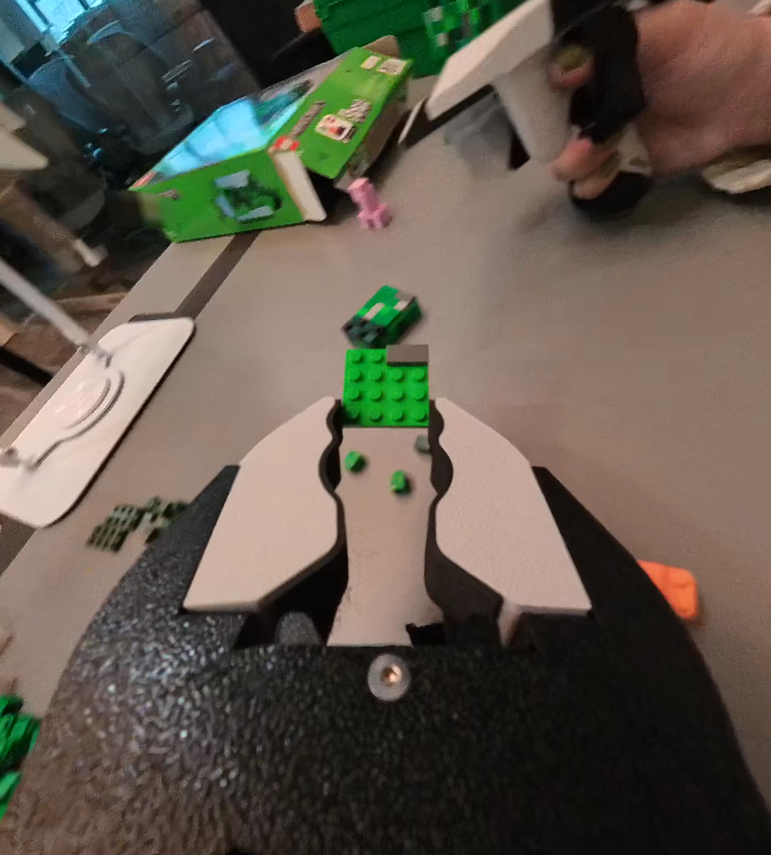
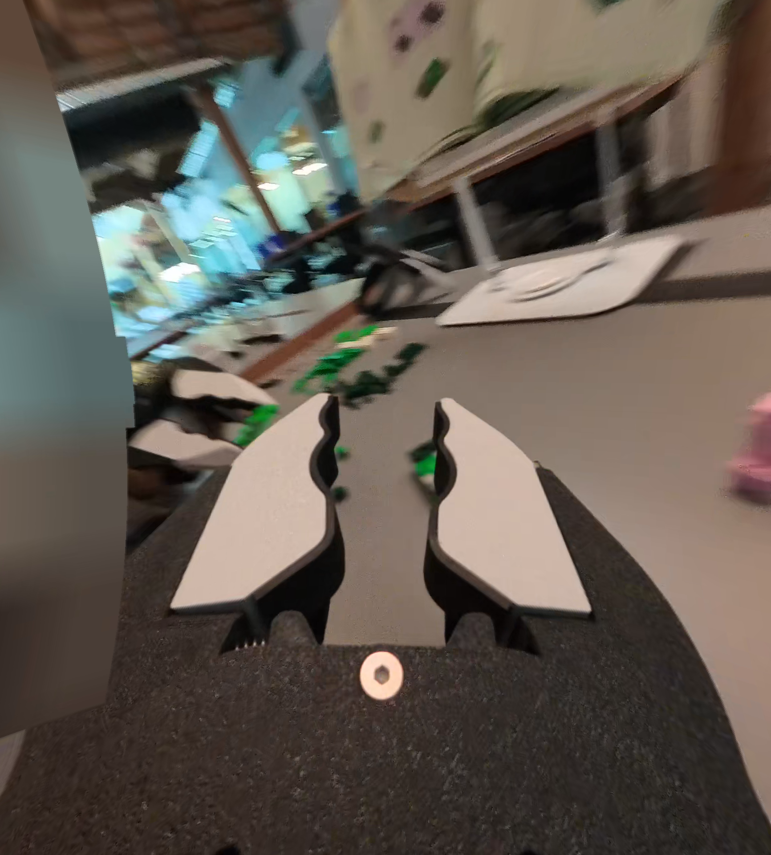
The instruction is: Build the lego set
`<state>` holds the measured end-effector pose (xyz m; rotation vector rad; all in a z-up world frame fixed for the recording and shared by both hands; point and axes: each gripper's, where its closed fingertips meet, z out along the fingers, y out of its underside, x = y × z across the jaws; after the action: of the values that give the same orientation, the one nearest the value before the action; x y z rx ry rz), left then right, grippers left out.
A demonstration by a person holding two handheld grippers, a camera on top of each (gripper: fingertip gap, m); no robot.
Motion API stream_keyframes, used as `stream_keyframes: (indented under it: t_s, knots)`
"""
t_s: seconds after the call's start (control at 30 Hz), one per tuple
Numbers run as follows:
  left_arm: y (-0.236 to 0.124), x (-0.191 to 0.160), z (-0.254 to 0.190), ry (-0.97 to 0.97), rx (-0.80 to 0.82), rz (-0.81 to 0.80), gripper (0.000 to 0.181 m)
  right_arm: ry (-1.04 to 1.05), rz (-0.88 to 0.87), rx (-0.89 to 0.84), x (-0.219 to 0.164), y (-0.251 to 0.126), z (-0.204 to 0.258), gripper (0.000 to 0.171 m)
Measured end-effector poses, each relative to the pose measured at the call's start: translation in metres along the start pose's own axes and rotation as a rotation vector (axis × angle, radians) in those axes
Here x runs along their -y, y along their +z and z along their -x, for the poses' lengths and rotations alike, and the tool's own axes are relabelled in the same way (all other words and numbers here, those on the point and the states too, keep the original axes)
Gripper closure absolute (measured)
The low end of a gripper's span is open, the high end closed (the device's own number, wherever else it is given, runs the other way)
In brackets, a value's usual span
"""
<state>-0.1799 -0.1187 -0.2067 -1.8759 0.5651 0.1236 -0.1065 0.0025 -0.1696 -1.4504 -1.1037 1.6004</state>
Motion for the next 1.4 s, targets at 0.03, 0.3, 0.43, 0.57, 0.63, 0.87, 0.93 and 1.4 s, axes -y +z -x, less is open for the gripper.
stream_keyframes:
  t_s: [0.03, 0.3, 0.43, 0.57, 0.63, 0.87, 0.93, 1.4]
  knots:
    - [-0.004, -0.008, 0.009, -0.017, 0.022, 0.013, 0.146, -0.082, -0.015, -0.084, 0.003, -0.005, -0.012, 0.131]
    - [-0.043, -0.069, 0.051, -0.025, 0.053, 0.139, 0.146, -0.244, -0.049, -0.173, 0.006, -0.005, -0.017, 0.123]
    - [-0.060, -0.085, 0.060, -0.110, 0.060, 0.167, 0.146, -0.328, -0.055, -0.179, 0.006, -0.002, -0.011, 0.128]
    - [-0.062, -0.078, 0.051, -0.197, 0.029, 0.130, 0.146, -0.421, -0.028, -0.197, 0.002, 0.003, -0.006, 0.135]
    - [-0.062, -0.071, 0.046, -0.200, 0.033, 0.112, 0.146, -0.462, -0.011, -0.206, -0.001, 0.008, -0.004, 0.139]
    - [-0.064, -0.063, 0.022, -0.165, 0.018, 0.076, 0.146, -0.465, 0.166, 0.020, -0.017, 0.079, 0.046, 0.153]
    - [-0.061, -0.062, 0.014, -0.156, -0.004, 0.083, 0.146, -0.511, 0.232, 0.086, -0.015, 0.115, 0.061, 0.162]
    - [-0.058, -0.071, 0.011, -0.079, 0.003, 0.128, 0.146, -0.785, 1.041, 0.468, -0.116, 0.307, 0.085, 0.162]
